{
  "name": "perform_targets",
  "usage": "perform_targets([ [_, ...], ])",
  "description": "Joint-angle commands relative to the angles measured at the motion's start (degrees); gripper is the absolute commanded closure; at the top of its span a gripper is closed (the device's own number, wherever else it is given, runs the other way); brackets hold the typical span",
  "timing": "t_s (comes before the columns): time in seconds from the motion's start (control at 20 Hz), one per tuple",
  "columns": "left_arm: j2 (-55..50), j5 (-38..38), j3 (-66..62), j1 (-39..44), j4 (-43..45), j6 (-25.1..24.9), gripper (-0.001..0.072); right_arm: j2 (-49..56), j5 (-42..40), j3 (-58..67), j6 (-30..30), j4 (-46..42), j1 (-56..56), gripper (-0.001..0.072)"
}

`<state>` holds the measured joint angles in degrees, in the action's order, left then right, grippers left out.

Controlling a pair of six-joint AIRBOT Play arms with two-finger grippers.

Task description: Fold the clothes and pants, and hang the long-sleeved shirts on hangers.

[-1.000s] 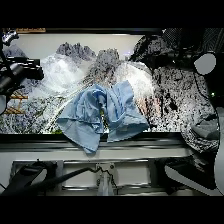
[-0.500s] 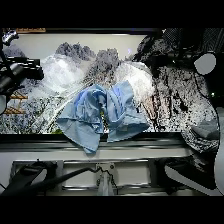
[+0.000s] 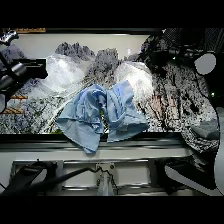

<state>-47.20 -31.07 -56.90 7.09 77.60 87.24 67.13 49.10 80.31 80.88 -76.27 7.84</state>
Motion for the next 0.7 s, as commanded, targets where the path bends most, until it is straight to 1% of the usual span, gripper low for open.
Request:
perform_targets([
  [0.0, -0.85, -3.02, -0.04, 1.57, -8.02, -3.34, 0.0355, 0.0, -1.51, -0.02, 0.02, 0.42, 0.07, 0.0067],
  [0.1, -3.39, -11.06, -0.04, 5.68, -12.46, -12.31, 0.0351, 0.44, -1.9, -0.02, 0.15, -0.15, -0.04, 0.0067],
  [0.15, -5.42, -14.47, -0.04, 8.48, -15.67, -16.72, 0.032, 1.07, -1.92, -0.04, 3.78, -2.4, -0.85, 0.0066],
  [0.2, -8.07, -16.79, -0.04, 12.09, -19.02, -21.16, 0.028, 2.08, -1.29, -0.04, 10.23, -4.79, -2.51, 0.0066],
  [0.25, -10.97, -17.2, -0.04, 16.2, -21.33, -24.48, 0.0206, 3.1, 0.13, -0.07, 15.26, -5.07, -4.83, 0.0065],
  [0.3, -13.73, -16.9, -0.22, 20.02, -22.23, -26.12, 0.0186, 4.13, 2.27, -0.35, 18.84, -4.39, -7.58, 0.0065],
  [0.35, -17.03, -16.81, -0.98, 23.91, -22.34, -26.69, 0.0181, 4.68, 4.44, -0.96, 19.65, -3.76, -9.79, 0.0067],
  [0.5, -26.73, -16.98, -5.7, 31.76, -22.32, -26.93, 0.0179, 4.5, 8.33, -4.68, 19.58, -3.39, -13.66, 0.0069],
  [0.65, -35.39, -17.0, -10.88, 35.98, -22.32, -27.52, 0.0178, 4.15, 9.49, -7.48, 19.5, -3.45, -13.77, 0.0069],
])
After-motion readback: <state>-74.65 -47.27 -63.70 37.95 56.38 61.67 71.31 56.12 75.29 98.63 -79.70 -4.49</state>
